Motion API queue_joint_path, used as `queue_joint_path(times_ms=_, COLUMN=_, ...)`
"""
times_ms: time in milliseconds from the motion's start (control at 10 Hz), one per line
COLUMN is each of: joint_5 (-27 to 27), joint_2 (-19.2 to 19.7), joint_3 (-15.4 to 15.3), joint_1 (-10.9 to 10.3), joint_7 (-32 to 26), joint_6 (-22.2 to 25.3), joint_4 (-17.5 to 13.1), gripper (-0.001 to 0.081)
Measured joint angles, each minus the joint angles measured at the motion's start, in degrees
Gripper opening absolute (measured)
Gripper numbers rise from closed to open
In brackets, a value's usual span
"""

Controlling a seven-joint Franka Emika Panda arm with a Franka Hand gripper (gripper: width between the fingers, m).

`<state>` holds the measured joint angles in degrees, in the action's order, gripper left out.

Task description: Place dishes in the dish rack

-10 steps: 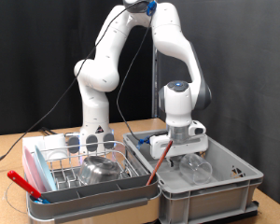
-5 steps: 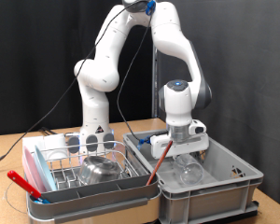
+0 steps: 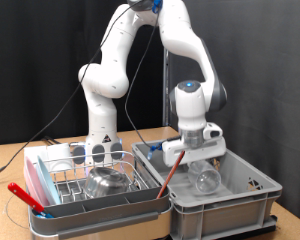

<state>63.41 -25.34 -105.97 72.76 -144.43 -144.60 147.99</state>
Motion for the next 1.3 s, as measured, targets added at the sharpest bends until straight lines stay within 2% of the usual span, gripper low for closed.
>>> queue_joint_path(times_ms=100, joint_5=-2.08, joint_2=0.91, joint_3=5.78, joint_1=-4.43, joint_7=1.98, joint_6=1.99, joint_4=0.12, gripper=0.0115)
queue_joint_path(times_ms=200, joint_5=-4.92, joint_2=1.22, joint_3=13.21, joint_1=-9.9, joint_7=4.49, joint_6=6.54, joint_4=0.18, gripper=0.0115)
queue_joint_path(times_ms=300, joint_5=-7.64, joint_2=0.86, joint_3=19.62, joint_1=-14.3, joint_7=6.62, joint_6=12.01, joint_4=0.17, gripper=0.0115)
queue_joint_path(times_ms=400, joint_5=-10.12, joint_2=-0.17, joint_3=25.01, joint_1=-17.57, joint_7=8.16, joint_6=18.11, joint_4=-0.07, gripper=0.0115)
queue_joint_path(times_ms=500, joint_5=-12.13, joint_2=-1.55, joint_3=29.55, joint_1=-19.86, joint_7=9.39, joint_6=24.37, joint_4=-0.72, gripper=0.0115)
queue_joint_path(times_ms=600, joint_5=-14.2, joint_2=-2.8, joint_3=33.15, joint_1=-21.11, joint_7=10.6, joint_6=31.22, joint_4=-1.86, gripper=0.0115)
queue_joint_path(times_ms=800, joint_5=-18.96, joint_2=-3.7, joint_3=38.07, joint_1=-21.27, joint_7=12.51, joint_6=45.71, joint_4=-5.67, gripper=0.0115)
queue_joint_path(times_ms=900, joint_5=-18.96, joint_2=-4.46, joint_3=40.35, joint_1=-21.96, joint_7=12.17, joint_6=45.68, joint_4=-6.55, gripper=0.0115)
queue_joint_path(times_ms=1000, joint_5=-17.01, joint_2=-6.88, joint_3=42.96, joint_1=-23.93, joint_7=10.98, joint_6=41.44, joint_4=-5.72, gripper=0.0115)
queue_joint_path(times_ms=1100, joint_5=-14.47, joint_2=-13.66, joint_3=44.66, joint_1=-26.94, joint_7=10.01, joint_6=38.77, joint_4=-2.95, gripper=0.0115)
queue_joint_path(times_ms=1200, joint_5=-14.73, joint_2=-13.07, joint_3=44.36, joint_1=-26.43, joint_7=10.11, joint_6=40.91, joint_4=-3.19, gripper=0.0115)
queue_joint_path(times_ms=1300, joint_5=-16.04, joint_2=-11.68, joint_3=44.14, joint_1=-25.63, joint_7=10.11, joint_6=44.97, joint_4=-3.87, gripper=0.0115)
